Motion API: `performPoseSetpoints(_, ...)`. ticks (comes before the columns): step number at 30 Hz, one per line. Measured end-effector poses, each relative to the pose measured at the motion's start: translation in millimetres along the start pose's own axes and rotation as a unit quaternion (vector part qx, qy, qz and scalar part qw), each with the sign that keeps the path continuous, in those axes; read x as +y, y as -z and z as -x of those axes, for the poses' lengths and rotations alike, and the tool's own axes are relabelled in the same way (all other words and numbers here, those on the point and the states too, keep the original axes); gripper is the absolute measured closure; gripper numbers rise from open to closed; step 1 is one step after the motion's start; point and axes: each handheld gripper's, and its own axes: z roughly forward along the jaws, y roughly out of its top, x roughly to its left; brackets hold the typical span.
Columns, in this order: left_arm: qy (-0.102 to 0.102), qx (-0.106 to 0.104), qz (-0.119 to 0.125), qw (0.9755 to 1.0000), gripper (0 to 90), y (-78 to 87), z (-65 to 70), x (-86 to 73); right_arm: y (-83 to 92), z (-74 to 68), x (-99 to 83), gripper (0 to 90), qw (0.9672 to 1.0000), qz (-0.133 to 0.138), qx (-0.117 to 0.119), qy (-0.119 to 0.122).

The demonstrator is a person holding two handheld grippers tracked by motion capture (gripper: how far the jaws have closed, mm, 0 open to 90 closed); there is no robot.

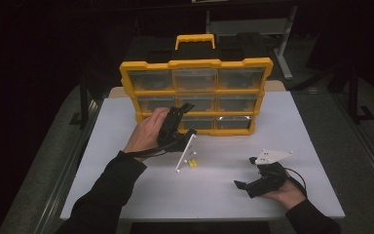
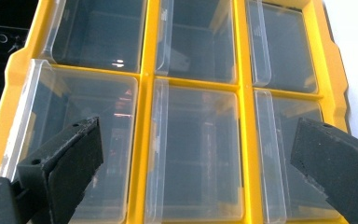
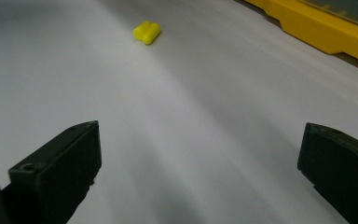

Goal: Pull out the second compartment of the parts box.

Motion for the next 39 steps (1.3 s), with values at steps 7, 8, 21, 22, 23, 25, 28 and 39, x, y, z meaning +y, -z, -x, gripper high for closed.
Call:
performPoseSetpoints(7,-0.003,0.006,0.003,1.0,0.0,-0.9,-5.4,1.6,0.1,-0.1,0.1,0.0,1.0,0.001,0.0,0.001)
performPoseSetpoints(8,-0.004,0.008,0.005,0.9999,0.0,-1.5,-7.1,2.0,0.0,-0.2,0.1,0.0,1.0,0.0,0.001,0.001)
performPoseSetpoints(21,-0.013,0.013,0.004,0.9998,0.0,-2.6,-19.5,3.7,0.4,-0.8,0.3,0.0,1.0,0.0,0.001,0.002)
performPoseSetpoints(22,-0.014,0.014,0.003,0.9998,0.0,-2.9,-20.8,3.8,0.4,-0.9,0.3,0.0,1.0,0.001,0.001,0.002)
performPoseSetpoints(23,-0.016,0.015,0.003,0.9998,0.0,-3.5,-23.2,3.8,0.4,-0.9,0.4,0.0,1.0,0.001,0.001,0.001)
performPoseSetpoints(25,-0.018,0.016,0.002,0.9997,0.0,-4.2,-25.5,3.9,0.4,-0.9,0.4,0.0,1.0,0.001,0.001,0.002)
performPoseSetpoints(28,-0.019,0.019,0.001,0.9996,0.0,-4.4,-29.8,3.7,0.6,-1.0,0.4,0.0,1.0,0.001,0.001,0.003)
performPoseSetpoints(39,-0.022,0.029,-0.003,0.9993,0.0,-4.8,-42.5,1.9,0.6,-1.3,0.4,0.0,1.0,0.001,0.001,0.003)
